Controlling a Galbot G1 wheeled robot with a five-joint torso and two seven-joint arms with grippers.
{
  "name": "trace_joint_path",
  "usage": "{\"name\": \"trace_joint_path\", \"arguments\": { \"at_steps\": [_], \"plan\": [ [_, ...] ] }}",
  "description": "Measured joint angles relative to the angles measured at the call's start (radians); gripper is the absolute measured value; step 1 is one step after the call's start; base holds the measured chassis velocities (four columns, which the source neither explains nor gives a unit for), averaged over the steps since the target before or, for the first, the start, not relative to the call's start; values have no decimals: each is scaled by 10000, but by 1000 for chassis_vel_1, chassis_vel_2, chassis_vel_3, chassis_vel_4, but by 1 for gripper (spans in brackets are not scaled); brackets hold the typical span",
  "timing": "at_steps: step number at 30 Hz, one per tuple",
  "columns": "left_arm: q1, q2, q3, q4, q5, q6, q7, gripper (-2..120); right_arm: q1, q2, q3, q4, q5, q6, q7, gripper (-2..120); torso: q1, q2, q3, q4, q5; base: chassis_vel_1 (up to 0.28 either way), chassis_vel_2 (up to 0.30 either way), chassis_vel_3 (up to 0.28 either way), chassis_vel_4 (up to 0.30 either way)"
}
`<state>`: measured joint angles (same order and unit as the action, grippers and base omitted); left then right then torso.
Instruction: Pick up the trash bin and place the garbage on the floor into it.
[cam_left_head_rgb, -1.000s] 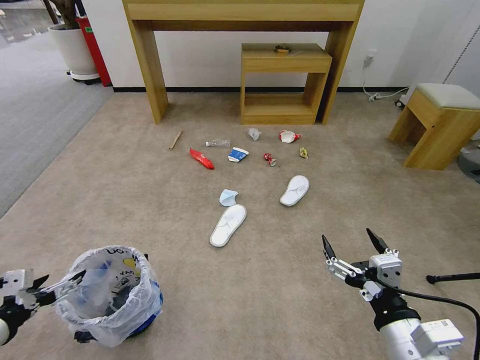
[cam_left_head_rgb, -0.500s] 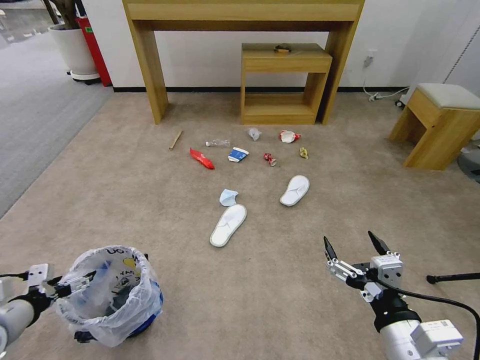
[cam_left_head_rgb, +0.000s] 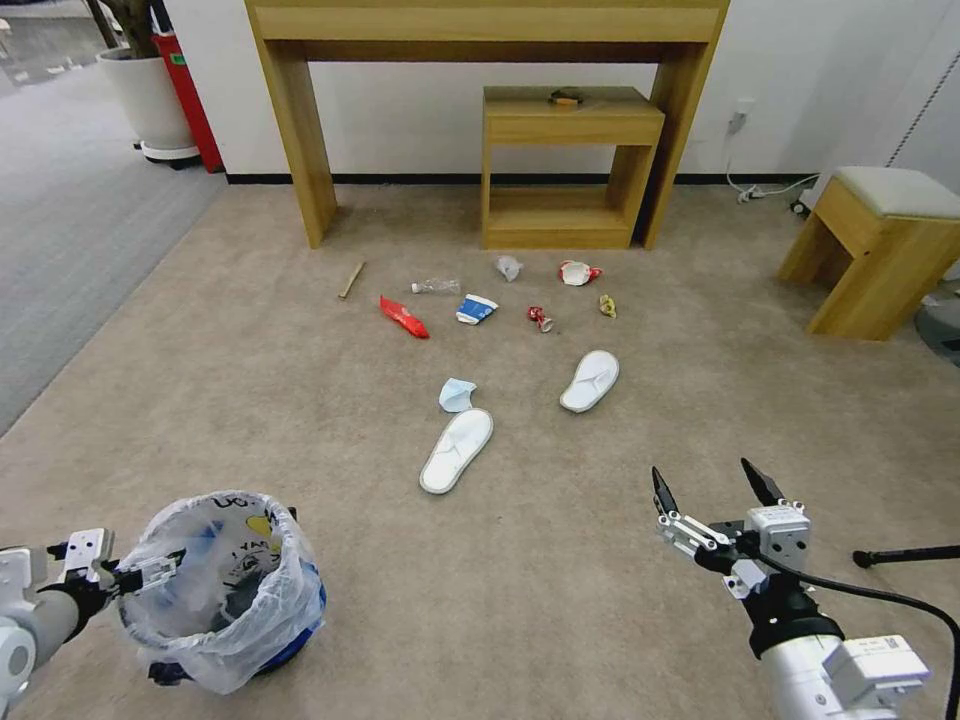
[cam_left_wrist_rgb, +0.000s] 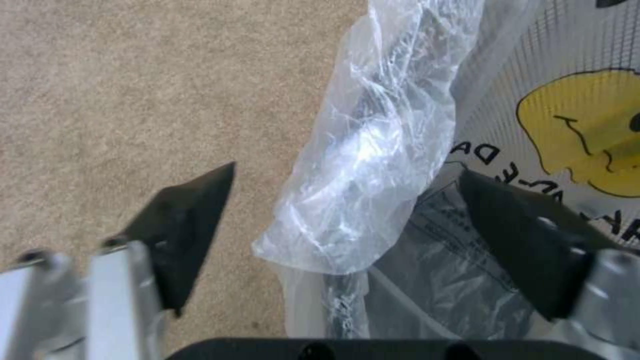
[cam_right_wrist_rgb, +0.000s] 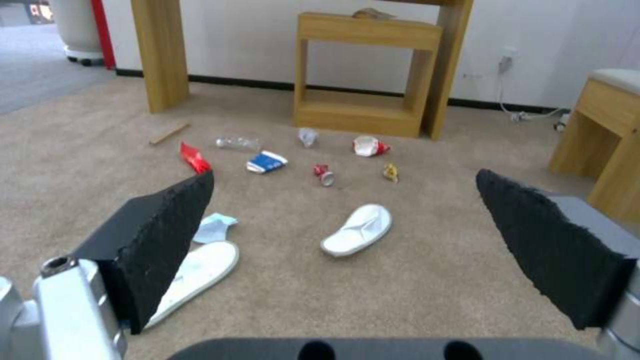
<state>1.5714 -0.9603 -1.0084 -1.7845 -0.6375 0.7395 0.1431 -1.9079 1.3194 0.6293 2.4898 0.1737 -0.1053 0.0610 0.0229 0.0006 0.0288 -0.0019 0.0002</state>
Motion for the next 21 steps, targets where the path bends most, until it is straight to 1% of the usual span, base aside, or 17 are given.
{"name": "trace_joint_path", "arguments": {
  "at_steps": [1, 4, 5, 7, 9, 10, 11, 12, 15, 16, 17, 18, 19, 20, 21],
  "plan": [
    [0, 0, 0, 0, 0, 0, 0, 84, 0, 0, 0, 0, 0, 0, 0, 100, 0, 0, 0, 0, 0, 0, 0, 0, 0],
    [47, -2, 26, -67, 100, -10, 126, 71, -4, 4, 6, -7, 26, 54, 2, 100, 0, 0, 0, 0, 0, 0, 0, 0, 0],
    [47, -2, 26, -67, 100, -10, 126, 71, -4, 4, 6, -7, 26, 54, 2, 100, 0, 0, 0, 0, 0, 0, 0, 0, 0],
    [87, -21, 57, -99, 218, -16, 236, 59, -13, 13, 11, -33, 28, 119, 4, 100, 0, 0, 0, 0, 1, 0, 0, 0, 0],
    [91, -31, 72, -100, 244, -18, 249, 57, -19, 16, 12, -33, 28, 131, 4, 100, 0, 0, 0, 0, 1, 0, 0, 0, 0],
    [105, -55, 96, -100, 281, -19, 263, 49, -29, 22, 13, -32, 28, 169, 4, 100, -1, 0, 0, -1, 0, 0, 0, 0, 0],
    [127, -69, 102, -105, 297, -22, 265, 46, -30, 29, 15, -34, 22, 223, 3, 100, 0, 1, 0, 0, 0, 0, 0, 0, 0],
    [127, -69, 102, -105, 297, -22, 265, 46, -30, 29, 15, -34, 22, 223, 3, 100, 0, 1, 0, 0, 0, 0, 0, 0, 0],
    [216, -89, 73, -228, 290, -25, 231, 32, -12, 47, 23, -51, -14, 288, 18, 100, 0, 1, 0, 0, 1, 0, 0, 0, 0],
    [216, -89, 73, -228, 290, -25, 231, 32, -12, 47, 23, -51, -14, 288, 18, 100, 0, 1, 0, 0, 1, 0, 0, 0, 0],
    [245, -93, 55, -264, 230, -26, 154, 25, 18, 47, 23, -61, -21, 310, 41, 100, 0, 2, 0, 0, 1, 0, 0, 0, 0],
    [270, -95, 36, -282, 182, -28, 109, 22, 41, 47, 23, -63, -25, 323, 61, 100, 0, 1, 0, -1, 1, 0, 0, 0, 0],
    [302, -109, 1, -297, 146, -29, 82, 15, 65, 47, 23, -63, -56, 325, 115, 100, 0, 1, 0, 0, 1, 0, 0, 0, 0],
    [302, -109, 1, -297, 146, -29, 82, 15, 65, 47, 23, -63, -56, 325, 115, 100, 0, 1, 0, 0, 1, 0, 0, 0, 0],
    [342, -121, -48, -321, 104, -30, 76, 12, 71, 47, 24, -63, -166, 320, 232, 100, 0, 2, 0, 0, 0, 0, 0, 0, 0]
  ]
}}
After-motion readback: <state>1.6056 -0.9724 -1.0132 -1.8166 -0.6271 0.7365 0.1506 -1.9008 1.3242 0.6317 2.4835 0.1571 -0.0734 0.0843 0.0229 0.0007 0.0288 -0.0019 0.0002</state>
